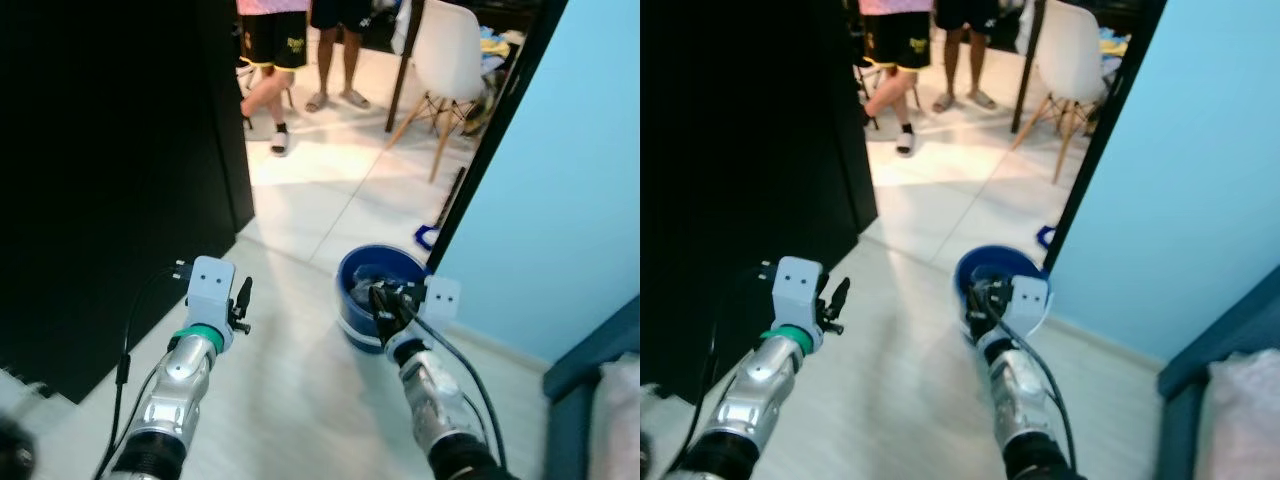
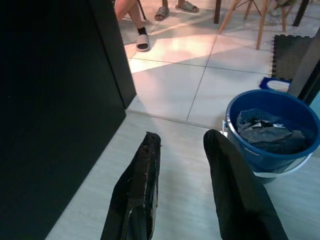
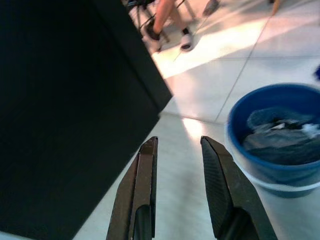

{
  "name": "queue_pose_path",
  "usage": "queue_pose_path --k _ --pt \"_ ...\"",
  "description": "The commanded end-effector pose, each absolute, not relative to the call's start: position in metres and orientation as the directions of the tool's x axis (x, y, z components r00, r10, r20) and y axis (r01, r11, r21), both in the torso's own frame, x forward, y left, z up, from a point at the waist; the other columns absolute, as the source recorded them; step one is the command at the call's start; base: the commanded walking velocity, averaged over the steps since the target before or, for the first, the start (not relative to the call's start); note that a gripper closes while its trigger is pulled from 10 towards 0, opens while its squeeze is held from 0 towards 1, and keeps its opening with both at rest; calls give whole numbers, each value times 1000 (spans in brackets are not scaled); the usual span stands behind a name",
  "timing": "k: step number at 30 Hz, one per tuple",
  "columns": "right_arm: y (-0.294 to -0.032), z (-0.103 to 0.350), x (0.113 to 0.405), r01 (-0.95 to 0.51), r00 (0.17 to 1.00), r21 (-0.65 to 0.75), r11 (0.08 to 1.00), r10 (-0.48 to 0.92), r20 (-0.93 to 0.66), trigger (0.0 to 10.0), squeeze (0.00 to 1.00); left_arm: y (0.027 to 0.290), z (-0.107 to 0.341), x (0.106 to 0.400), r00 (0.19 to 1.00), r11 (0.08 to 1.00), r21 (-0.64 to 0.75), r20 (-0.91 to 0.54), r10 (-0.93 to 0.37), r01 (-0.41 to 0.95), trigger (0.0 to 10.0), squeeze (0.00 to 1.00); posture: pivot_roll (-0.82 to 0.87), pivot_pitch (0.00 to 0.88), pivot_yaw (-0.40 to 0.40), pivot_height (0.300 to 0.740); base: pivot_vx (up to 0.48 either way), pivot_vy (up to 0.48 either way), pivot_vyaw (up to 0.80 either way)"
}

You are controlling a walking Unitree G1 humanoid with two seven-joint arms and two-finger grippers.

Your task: Clean up the room

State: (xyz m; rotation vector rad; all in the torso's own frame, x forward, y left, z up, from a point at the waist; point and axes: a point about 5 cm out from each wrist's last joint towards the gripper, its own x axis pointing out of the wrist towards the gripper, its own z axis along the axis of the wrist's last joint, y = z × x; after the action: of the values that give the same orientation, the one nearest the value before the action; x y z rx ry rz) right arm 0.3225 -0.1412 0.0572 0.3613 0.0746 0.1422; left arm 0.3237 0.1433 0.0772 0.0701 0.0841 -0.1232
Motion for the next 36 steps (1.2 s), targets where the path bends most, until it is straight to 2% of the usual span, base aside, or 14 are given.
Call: queue_pose_path --k 1,29,36 --pt "-141 53 320 -112 987 371 922 146 -67 10000 0 144 73 323 987 990 66 -106 -119 126 10000 0 36 0 97 740 0 0 0" --pt "-139 55 322 -118 987 356 927 148 -58 10000 0 144 72 324 985 986 97 -112 -128 139 10000 0 34 0 107 740 0 0 0" --pt "-142 50 320 -99 987 333 938 136 -90 10000 0 141 71 325 984 984 99 -117 -134 145 10000 0 22 0 119 740 0 0 -700"
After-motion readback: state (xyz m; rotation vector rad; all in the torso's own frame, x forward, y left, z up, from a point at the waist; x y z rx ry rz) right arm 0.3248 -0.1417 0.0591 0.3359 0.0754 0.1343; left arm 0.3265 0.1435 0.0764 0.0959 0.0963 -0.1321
